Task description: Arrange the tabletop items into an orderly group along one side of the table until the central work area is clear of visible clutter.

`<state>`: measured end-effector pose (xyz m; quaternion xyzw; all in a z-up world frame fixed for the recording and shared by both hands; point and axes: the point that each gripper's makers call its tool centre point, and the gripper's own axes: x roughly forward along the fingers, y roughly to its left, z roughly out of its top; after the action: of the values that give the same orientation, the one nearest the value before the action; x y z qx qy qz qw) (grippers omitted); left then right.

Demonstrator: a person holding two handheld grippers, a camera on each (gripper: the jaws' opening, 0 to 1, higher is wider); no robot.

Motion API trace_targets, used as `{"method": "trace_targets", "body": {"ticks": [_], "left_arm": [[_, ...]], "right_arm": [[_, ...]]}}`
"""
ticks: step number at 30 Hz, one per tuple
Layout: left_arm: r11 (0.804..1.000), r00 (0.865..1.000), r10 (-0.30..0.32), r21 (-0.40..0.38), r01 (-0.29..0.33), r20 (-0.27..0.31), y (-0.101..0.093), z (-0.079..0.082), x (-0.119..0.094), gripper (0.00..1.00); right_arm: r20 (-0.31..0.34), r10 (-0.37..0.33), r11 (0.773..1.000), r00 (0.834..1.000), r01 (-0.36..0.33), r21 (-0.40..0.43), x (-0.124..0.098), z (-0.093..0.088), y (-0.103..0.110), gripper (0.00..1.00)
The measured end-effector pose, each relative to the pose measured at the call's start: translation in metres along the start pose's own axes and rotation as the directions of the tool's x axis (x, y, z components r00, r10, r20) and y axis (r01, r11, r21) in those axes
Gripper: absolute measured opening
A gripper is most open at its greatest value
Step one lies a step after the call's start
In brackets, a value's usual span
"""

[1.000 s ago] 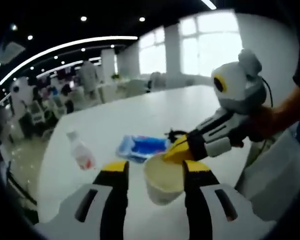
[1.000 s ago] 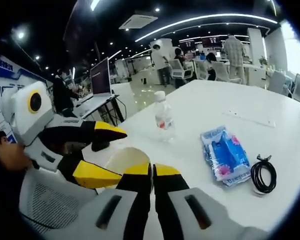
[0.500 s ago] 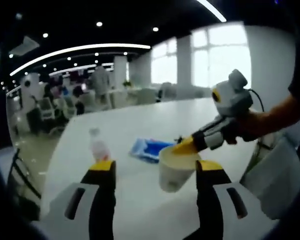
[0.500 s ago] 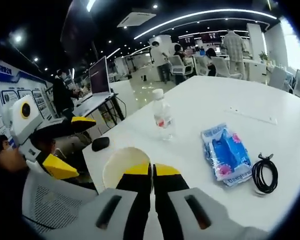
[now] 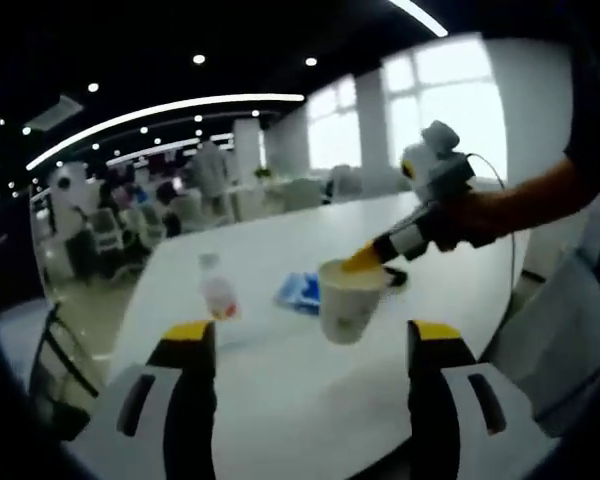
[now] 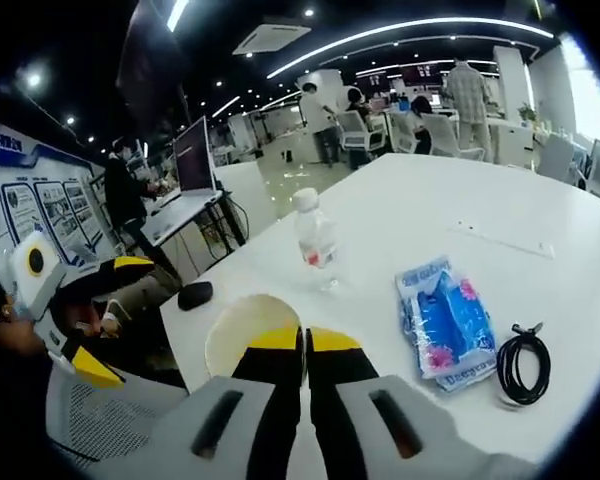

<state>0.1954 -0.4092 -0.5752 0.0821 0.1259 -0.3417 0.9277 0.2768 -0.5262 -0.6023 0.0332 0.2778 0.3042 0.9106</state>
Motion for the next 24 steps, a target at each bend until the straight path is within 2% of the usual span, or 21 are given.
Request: {"method": "trace_targets", "body": {"ticks": [6,10,14,18,24], "left_arm": [[0.999,1.0,-0.001,-0.035,0.001,0.002,-0.001,-0.01,-0.002,0.82],[0.998,0.999,-0.015,-0.052,0.017,0.037,-0.004,-0.009,0.0,0.89],[0.998,1.0,-0.021,-0.057,0.022,0.02,-0.004,-0.014,0.003,0.92],[0.997,0.999,-0.035,-0.064,0.037,0.032,-0.007,-0.013,0.004,0.95],[0.995,0.999,-0.043,-0.087,0.045,0.023,-0.009,-0.015,0.006,0.99]], "right_arm": [[0.007,-0.006,1.0,1.0,0.006,0.006,0.002,0.011,-0.011,0.0],[0.01,-0.006,1.0,1.0,0.006,0.017,0.005,0.019,-0.018,0.0],[0.017,-0.003,0.999,1.0,0.002,0.035,0.008,0.029,-0.023,0.0],[0.026,0.005,0.998,1.0,-0.007,0.065,0.016,0.041,-0.03,0.0],[0.026,0.012,0.996,1.0,-0.014,0.089,0.029,0.05,-0.037,0.0]]}}
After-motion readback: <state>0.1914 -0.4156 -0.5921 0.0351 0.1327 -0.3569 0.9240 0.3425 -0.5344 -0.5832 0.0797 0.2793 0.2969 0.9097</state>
